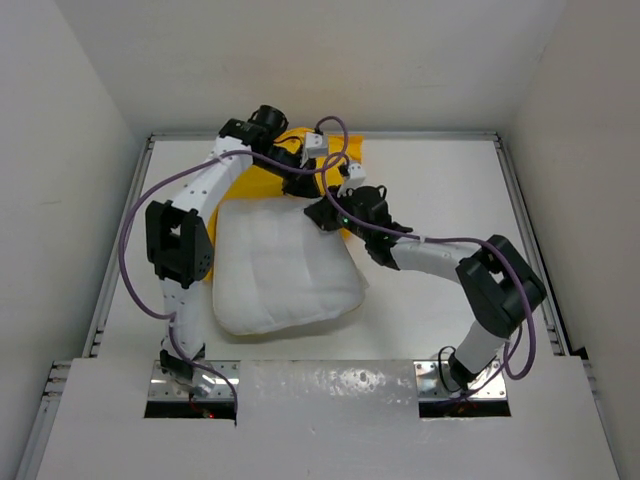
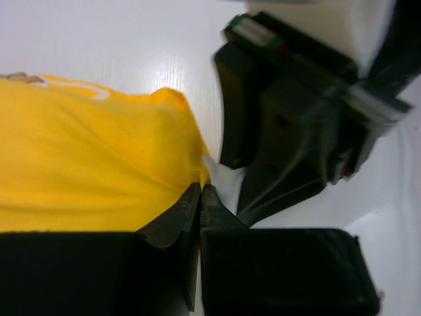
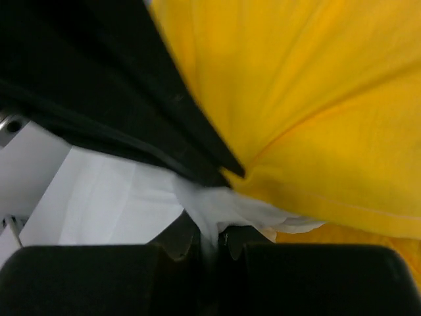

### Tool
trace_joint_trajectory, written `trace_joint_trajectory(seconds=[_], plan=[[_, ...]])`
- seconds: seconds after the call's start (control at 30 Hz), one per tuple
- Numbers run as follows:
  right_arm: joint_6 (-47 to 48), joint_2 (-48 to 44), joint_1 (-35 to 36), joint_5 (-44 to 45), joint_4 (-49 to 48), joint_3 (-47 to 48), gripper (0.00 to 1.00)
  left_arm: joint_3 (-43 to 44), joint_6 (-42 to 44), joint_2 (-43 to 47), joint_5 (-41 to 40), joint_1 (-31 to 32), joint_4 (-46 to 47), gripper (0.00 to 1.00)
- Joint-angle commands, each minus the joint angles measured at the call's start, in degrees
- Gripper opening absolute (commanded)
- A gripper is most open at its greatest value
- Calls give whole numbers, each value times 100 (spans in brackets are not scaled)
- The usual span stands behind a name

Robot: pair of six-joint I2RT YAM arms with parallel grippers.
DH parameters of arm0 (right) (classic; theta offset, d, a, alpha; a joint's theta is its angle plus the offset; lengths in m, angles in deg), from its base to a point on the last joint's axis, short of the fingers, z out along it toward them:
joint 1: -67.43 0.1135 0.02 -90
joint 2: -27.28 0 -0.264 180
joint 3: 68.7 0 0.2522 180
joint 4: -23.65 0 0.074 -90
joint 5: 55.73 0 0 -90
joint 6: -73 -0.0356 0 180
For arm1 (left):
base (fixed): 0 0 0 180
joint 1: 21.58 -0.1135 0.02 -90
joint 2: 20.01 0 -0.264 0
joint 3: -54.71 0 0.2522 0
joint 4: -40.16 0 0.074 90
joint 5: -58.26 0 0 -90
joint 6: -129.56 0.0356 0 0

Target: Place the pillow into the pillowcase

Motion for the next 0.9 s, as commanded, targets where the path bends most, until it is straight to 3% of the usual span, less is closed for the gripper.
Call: trace_joint_trajectory(seconds=[0.0, 0.1, 0.2, 0.3, 0.4, 0.53, 0.63, 0.77, 0.83, 0.87], plan=[[-534, 74, -56, 1323, -2125, 468, 0, -181, 938, 358, 1203, 495, -1210, 0], [-1166, 135, -39, 2623, -2030, 223, 0, -524, 1008, 411, 1703, 574, -1210, 0], [-2035, 424, 5, 4170, -1442, 19, 0, -858, 1298, 394, 1146, 1284, -1201, 0], [-3509, 583, -73, 5201, -388, -24, 0, -1463, 1527, 446, 1099, 1304, -1210, 0], [-4188, 505, -555, 4931, 352, -164, 0, -1814, 1676, 595, 651, 928, -1210, 0], [-4419, 347, -925, 4613, 221, -507, 0, -1896, 1642, 648, 273, 541, -1141, 0], [-4420, 180, -1040, 4666, 309, -622, 0, -2001, 1011, 666, -613, 487, -237, 0], [-2993, 302, -1040, 3720, -60, -316, 0, -2020, 377, 552, -977, 478, 468, 0], [-2305, 338, -1032, 2547, 36, 71, 0, -1809, 245, 543, -932, 486, 477, 2], [-2023, 303, -1032, 2217, 402, 185, 16, -1599, 44, 560, -1036, 478, 503, 8]])
